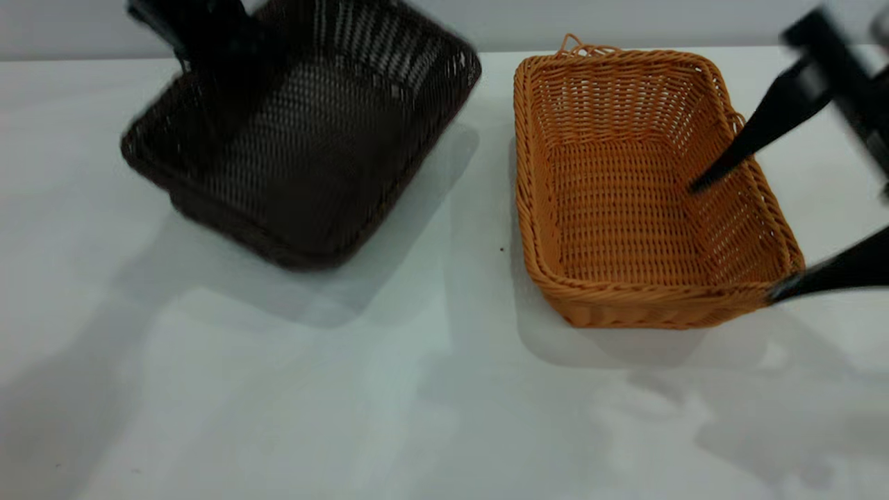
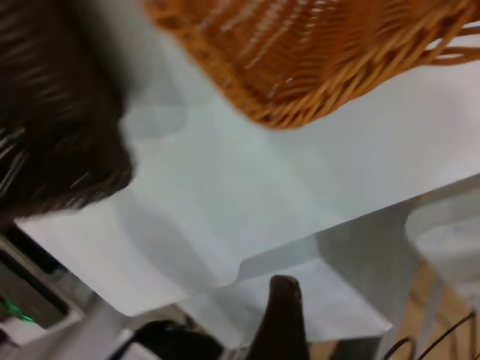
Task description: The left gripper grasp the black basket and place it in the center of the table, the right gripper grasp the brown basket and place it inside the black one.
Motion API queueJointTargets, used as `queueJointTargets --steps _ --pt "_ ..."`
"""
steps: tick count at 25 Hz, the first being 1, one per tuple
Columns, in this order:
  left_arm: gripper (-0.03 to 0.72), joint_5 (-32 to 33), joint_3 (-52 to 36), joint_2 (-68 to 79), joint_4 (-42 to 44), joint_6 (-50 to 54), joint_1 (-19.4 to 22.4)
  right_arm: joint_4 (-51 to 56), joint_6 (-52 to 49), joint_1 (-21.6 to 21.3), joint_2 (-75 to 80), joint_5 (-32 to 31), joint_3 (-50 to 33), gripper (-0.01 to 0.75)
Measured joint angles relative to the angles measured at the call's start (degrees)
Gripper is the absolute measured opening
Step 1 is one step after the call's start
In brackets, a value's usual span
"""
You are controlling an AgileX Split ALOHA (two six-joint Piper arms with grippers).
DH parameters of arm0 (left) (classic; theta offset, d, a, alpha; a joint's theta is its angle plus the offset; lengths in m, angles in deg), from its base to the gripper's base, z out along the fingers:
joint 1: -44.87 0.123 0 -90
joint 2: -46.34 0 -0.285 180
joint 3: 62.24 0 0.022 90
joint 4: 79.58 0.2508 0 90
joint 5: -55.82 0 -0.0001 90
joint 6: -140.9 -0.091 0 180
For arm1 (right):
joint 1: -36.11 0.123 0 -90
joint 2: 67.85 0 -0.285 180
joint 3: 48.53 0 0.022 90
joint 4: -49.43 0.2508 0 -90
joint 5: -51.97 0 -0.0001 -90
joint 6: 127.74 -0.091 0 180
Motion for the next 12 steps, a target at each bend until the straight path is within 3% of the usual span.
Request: queueJointTargets --steps 8,12 --pt "0.084 -4.85 0.00 -5.71 0.00 -0.07 0.00 14.78 13.95 0.00 20.37 4.19 2.49 0.575" --pt "0.084 -4.58 -0.17 -5.71 0.00 -0.26 0.00 19.02 19.10 -0.06 26.48 1.93 5.41 0.553"
